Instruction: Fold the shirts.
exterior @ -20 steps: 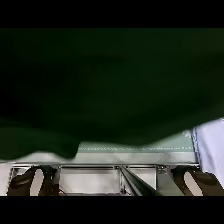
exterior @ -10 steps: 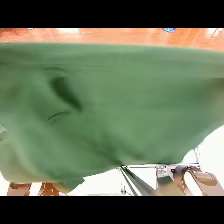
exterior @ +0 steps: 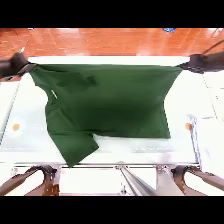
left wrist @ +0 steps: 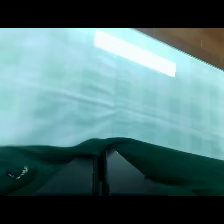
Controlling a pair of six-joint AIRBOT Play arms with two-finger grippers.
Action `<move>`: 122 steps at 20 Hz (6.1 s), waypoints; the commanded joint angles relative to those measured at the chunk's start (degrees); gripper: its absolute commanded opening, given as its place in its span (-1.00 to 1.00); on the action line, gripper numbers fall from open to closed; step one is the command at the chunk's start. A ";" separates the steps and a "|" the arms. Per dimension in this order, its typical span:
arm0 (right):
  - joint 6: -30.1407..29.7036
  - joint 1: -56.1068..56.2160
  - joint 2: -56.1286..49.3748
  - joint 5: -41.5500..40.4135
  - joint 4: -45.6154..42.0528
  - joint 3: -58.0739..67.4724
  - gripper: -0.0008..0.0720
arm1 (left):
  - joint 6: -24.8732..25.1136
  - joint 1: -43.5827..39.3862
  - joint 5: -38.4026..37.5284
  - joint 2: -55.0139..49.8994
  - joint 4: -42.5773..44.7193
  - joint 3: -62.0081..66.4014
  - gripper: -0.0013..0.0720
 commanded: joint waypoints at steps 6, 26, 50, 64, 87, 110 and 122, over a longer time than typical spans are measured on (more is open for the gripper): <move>3.32 0.02 -36.79 -3.39 7.02 27.63 -0.91 | -6.91 -7.17 5.05 -36.04 -1.44 25.68 -0.92; -0.20 -1.68 -36.33 22.12 2.21 14.93 -0.91 | 3.61 -3.08 -30.21 -36.39 9.57 14.58 -0.92; -1.03 -12.59 9.22 -2.67 4.96 -34.51 0.15 | 2.56 23.43 -20.94 3.30 1.33 -24.87 0.42; -7.04 -12.52 16.79 -0.92 17.11 -45.27 0.15 | 3.37 22.25 -19.21 5.60 5.86 -45.40 0.42; -0.04 -21.57 13.11 7.06 4.35 -53.42 0.15 | 9.62 9.27 -13.94 -1.29 1.97 -44.70 -0.92; -10.01 -12.41 -7.41 3.98 25.64 -23.37 -0.91 | 8.20 4.79 -13.90 -11.96 -15.02 -12.15 -0.92; -10.34 -12.26 -28.37 1.44 32.94 -3.06 -0.91 | -0.76 -0.92 -15.87 -40.11 -15.02 17.55 -0.92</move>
